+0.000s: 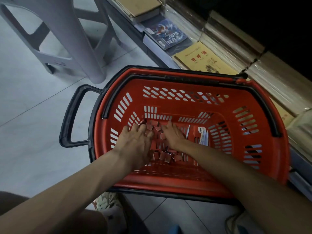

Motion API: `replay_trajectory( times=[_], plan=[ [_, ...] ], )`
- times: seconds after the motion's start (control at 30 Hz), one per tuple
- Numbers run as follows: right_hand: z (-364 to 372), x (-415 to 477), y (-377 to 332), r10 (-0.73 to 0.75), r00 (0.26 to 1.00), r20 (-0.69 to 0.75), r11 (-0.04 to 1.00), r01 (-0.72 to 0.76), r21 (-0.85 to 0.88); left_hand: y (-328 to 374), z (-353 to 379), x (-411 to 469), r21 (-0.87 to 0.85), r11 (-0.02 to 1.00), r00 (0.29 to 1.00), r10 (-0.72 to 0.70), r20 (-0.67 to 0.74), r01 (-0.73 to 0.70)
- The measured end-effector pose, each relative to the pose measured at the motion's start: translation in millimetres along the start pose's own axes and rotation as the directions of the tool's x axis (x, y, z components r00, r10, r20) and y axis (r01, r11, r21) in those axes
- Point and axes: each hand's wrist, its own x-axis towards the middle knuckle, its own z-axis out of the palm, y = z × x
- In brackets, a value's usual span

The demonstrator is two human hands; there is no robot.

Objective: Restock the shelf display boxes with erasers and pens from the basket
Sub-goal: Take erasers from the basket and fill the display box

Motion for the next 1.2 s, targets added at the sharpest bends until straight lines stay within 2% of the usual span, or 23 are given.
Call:
replay_trajectory(
  times=[0.1, 0.37, 0.53, 0.67, 0.7, 0.73, 0.77, 0.8, 0.87, 0.93, 1.0, 1.07, 1.13, 1.2],
  plan=[
    [-10.8, -2.7, 6.1, -0.063, 0.998, 0.002, 0.998, 0.063, 0.005, -1.1, 2.4, -1.0, -0.001, 1.000, 1.000, -0.012, 0.016, 0.012],
    [-24.7, -15.5, 21.1, -0.176, 0.978, 0.112, 0.971, 0.191, -0.144, -4.1, -7.9, 0.3, -0.052, 0.999, 1.000, -0.010, -0.014, 0.009],
    [-31.8, -19.9, 28.4, -0.123, 0.989, 0.079, 0.992, 0.123, 0.003, -3.7, -8.8, 0.2, -0.137, 0.990, 0.999, -0.045, -0.029, 0.040],
    [-68.9, -39.5, 31.4, -0.027, 1.000, -0.015, 0.943, 0.030, 0.332, -9.4, -7.9, 1.8, -0.418, 0.903, 0.991, -0.131, -0.034, 0.105],
    [-83.4, -48.3, 27.7, -0.007, 0.999, -0.049, 0.904, 0.027, 0.427, -11.0, -6.5, 4.6, -0.549, 0.826, 0.986, -0.163, -0.022, 0.124],
    [-99.1, -57.8, 22.6, 0.004, 0.997, -0.083, 0.859, 0.039, 0.511, -11.5, -6.2, 7.6, -0.705, 0.692, 0.980, -0.200, 0.016, 0.153],
    [-115.8, -68.4, 16.2, 0.011, 0.993, -0.119, 0.818, 0.060, 0.572, -11.1, -7.8, 11.5, -0.852, 0.484, 0.967, -0.238, 0.091, 0.199],
    [-131.8, -79.5, 9.0, 0.019, 0.987, -0.157, 0.779, 0.084, 0.621, -9.4, -11.8, 14.3, -0.939, 0.227, 0.947, -0.251, 0.199, 0.257],
    [-163.5, -101.2, -6.6, 0.007, 0.976, -0.215, 0.701, 0.149, 0.698, -6.9, -20.3, 18.1, -0.904, -0.265, 0.908, -0.165, 0.385, 0.335],
    [-188.7, -119.7, -23.5, -0.048, 0.966, -0.254, 0.604, 0.231, 0.763, -5.8, -24.7, 22.7, -0.746, -0.567, 0.903, -0.009, 0.430, 0.350],
    [-207.1, -133.7, -37.8, -0.139, 0.949, -0.283, 0.520, 0.313, 0.795, -4.6, -29.4, 27.2, -0.598, -0.728, 0.924, 0.129, 0.361, 0.335],
    [-219.2, -141.2, -41.0, -0.198, 0.924, -0.327, 0.489, 0.382, 0.784, -2.5, -36.6, 28.5, -0.555, -0.769, 0.936, 0.160, 0.314, 0.318],
    [-225.8, -143.7, -30.1, -0.134, 0.892, -0.431, 0.467, 0.441, 0.767, -1.8, -42.6, 27.9, -0.548, -0.787, 0.944, 0.127, 0.304, 0.283],
    [-213.8, -134.1, -3.4, 0.017, 0.883, -0.469, 0.483, 0.404, 0.777, -3.5, -43.2, 27.4, -0.546, -0.793, 0.942, 0.101, 0.320, 0.270]
  ],
)
